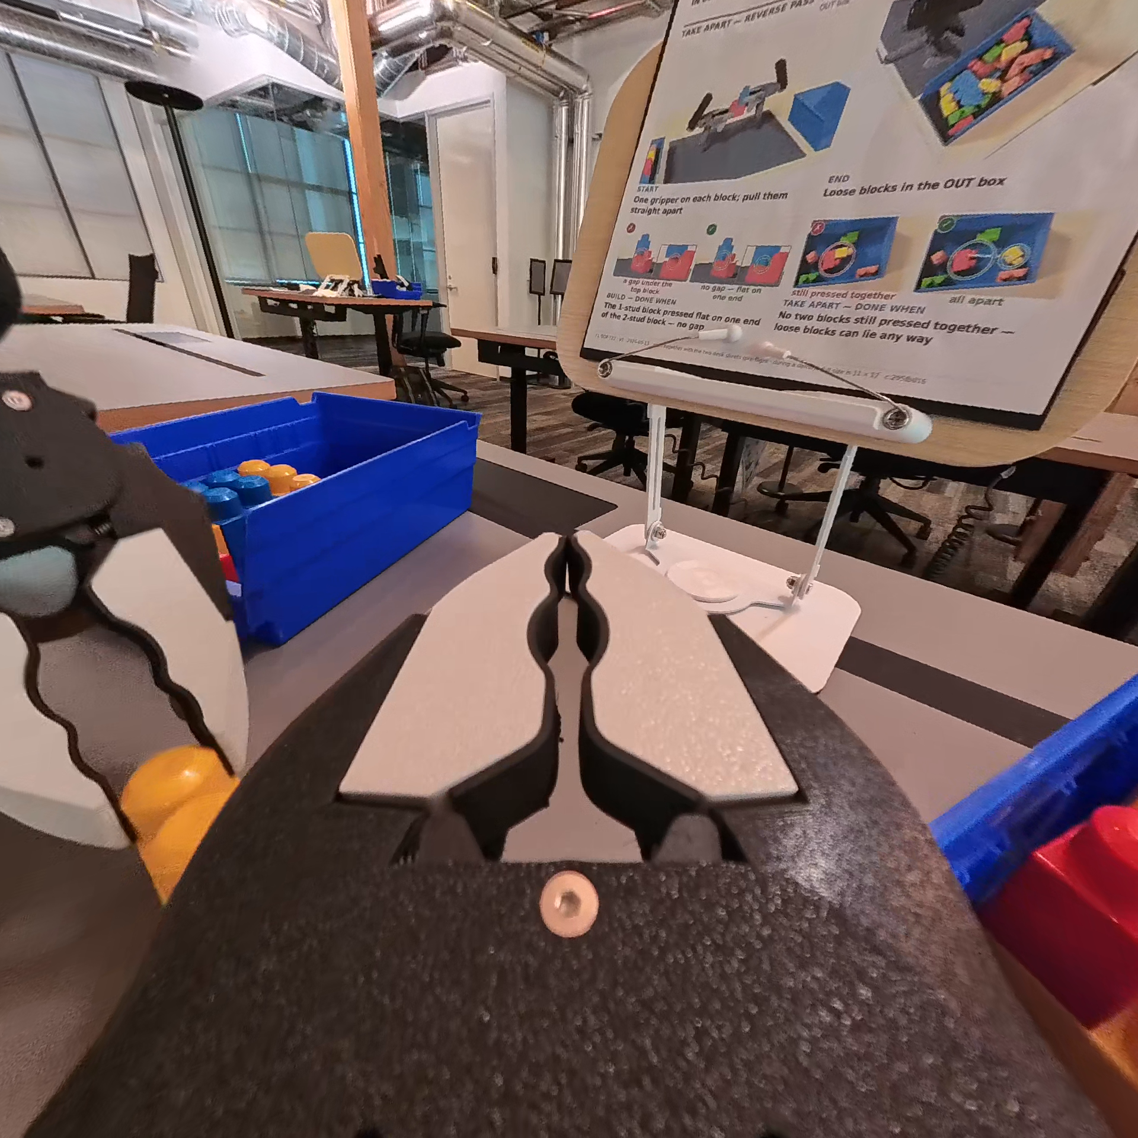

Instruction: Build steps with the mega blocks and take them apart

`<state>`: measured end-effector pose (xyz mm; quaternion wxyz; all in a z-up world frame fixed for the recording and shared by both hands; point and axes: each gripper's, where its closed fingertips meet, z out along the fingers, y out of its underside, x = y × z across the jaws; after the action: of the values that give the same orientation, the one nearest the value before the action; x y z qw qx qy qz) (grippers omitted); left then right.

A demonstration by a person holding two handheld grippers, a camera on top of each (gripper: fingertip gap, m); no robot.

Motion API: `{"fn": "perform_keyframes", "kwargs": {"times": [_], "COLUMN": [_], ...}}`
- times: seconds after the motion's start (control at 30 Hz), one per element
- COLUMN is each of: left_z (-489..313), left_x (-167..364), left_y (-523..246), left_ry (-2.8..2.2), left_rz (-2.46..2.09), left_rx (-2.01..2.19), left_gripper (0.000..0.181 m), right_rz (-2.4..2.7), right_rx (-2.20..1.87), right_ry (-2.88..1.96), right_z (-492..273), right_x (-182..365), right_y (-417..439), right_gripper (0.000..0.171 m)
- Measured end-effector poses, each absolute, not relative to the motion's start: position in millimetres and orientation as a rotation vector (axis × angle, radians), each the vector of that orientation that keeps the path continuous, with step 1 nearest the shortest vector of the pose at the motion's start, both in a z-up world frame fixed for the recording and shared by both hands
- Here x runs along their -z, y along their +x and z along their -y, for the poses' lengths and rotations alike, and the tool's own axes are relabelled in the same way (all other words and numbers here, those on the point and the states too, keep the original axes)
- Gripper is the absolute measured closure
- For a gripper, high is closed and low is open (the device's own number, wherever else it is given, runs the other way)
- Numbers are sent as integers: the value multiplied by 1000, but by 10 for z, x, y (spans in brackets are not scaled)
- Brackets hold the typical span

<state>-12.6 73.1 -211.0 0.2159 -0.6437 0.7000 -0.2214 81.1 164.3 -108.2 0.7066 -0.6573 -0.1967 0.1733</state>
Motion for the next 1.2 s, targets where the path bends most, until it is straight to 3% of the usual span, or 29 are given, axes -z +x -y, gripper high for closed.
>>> {"fn": "perform_keyframes", "kwargs": {"times": [0.3, 0.77, 1.2], "left_z": [-778, -1342, -1723], "left_x": [2204, 1234, 1926], "left_y": [-91, -924, -2140], "left_ry": [-1763, -1776, -2277], "left_rz": [-1921, -1588, -1685], "left_rx": [604, 526, 176], "left_gripper": [151, 148, 141], "right_rz": [451, 460, 473], "right_rx": [-396, -392, -392], "right_ry": [-1472, -1483, -1496], "right_z": [-1643, -1644, -1652], "right_x": [1112, 1145, 1187], "right_y": [783, 774, 761], "right_gripper": [171, 171, 171]}}
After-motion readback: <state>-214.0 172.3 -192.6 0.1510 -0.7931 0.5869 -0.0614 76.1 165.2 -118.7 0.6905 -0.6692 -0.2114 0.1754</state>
